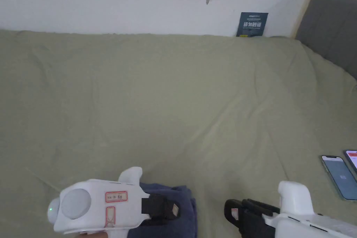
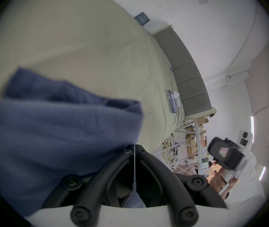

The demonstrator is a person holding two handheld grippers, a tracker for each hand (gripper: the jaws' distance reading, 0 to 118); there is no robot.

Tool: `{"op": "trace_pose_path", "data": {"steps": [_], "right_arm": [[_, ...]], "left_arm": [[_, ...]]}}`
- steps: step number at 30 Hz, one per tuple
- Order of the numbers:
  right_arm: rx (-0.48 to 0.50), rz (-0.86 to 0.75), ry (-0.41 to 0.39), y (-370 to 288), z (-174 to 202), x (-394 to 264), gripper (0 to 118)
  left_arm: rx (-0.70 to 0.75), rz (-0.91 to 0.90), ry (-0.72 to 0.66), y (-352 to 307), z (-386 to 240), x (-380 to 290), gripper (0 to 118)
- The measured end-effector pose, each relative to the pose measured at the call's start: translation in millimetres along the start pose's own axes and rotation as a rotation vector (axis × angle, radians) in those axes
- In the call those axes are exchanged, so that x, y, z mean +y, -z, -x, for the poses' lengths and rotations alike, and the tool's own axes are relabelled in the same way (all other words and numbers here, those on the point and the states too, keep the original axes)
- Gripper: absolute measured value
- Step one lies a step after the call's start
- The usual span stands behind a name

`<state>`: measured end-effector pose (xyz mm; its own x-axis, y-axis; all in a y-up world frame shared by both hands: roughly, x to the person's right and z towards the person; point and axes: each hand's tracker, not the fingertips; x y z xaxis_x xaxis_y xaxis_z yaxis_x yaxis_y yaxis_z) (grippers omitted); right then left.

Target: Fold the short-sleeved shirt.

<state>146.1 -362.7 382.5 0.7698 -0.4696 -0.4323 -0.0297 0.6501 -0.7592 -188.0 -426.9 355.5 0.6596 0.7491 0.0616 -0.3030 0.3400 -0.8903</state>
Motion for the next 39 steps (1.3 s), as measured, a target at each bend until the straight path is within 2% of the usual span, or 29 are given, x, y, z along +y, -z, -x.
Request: {"op": "trace_pose_path", "data": {"steps": [5, 7, 11, 13, 14, 15, 17, 18, 20, 23, 24, 26, 27, 28, 31, 32, 34, 36, 37, 39], "right_arm": [[0.152, 0.108, 0.007, 57, 14, 9, 1], [0.253, 0.194, 0.028, 90, 11, 9, 1], [0.425, 0.323, 0.174, 146, -18, 3, 1], [0.428, 0.372, 0.233, 167, -42, -7, 1], [0.38, 0.399, 0.254, 174, -55, -14, 1], [0.398, 0.405, 0.297, 179, -71, -20, 1], [0.557, 0.375, 0.485, 182, -95, -27, 1], [0.54, 0.366, 0.506, 180, -98, -30, 1], [0.539, 0.357, 0.451, 179, -97, -31, 1], [0.553, 0.366, 0.465, 181, -96, -30, 1], [0.557, 0.372, 0.471, 181, -97, -29, 1], [0.565, 0.376, 0.462, 182, -97, -29, 1], [0.565, 0.378, 0.46, 182, -98, -28, 1], [0.575, 0.382, 0.468, 183, -101, -28, 1], [0.59, 0.385, 0.484, 186, -103, -30, 1], [0.591, 0.387, 0.488, 187, -103, -30, 1], [0.592, 0.386, 0.489, 187, -103, -30, 1], [0.591, 0.386, 0.489, 187, -103, -29, 1], [0.59, 0.386, 0.49, 187, -103, -29, 1], [0.586, 0.381, 0.492, 185, -103, -29, 1]], "left_arm": [[0.138, -0.116, 0.057, -76, 11, 2, 0], [0.189, -0.143, 0.048, -98, 24, 0, 0], [0.246, -0.144, -0.015, -115, 55, -4, 0], [0.24, -0.138, -0.034, -115, 70, -4, 0], [0.242, -0.135, -0.04, -114, 75, -5, 0], [0.241, -0.127, -0.046, -113, 80, -6, 0], [0.239, -0.097, -0.066, -109, 88, -7, 0], [0.222, -0.086, -0.073, -108, 92, -8, 0], [0.192, -0.081, -0.082, -107, 98, -10, 3], [0.053, -0.027, -0.123, -99, 110, -9, 11], [0.032, -0.02, -0.125, -96, 112, -8, 21], [-0.039, 0.005, -0.14, -85, 120, -7, 90], [-0.059, 0.023, -0.155, -77, 122, -6, 113], [-0.075, 0.016, -0.165, -72, 124, -5, 118], [-0.086, 0.049, -0.19, -44, 131, -4, 118], [-0.151, 0.036, -0.173, -39, 132, -4, 118], [-0.168, 0.014, -0.18, -33, 130, -3, 117], [-0.18, -0.011, -0.179, -28, 129, -1, 113], [-0.182, -0.021, -0.174, -27, 129, -2, 95], [-0.077, -0.042, -0.12, -29, 132, -2, 38]]}}
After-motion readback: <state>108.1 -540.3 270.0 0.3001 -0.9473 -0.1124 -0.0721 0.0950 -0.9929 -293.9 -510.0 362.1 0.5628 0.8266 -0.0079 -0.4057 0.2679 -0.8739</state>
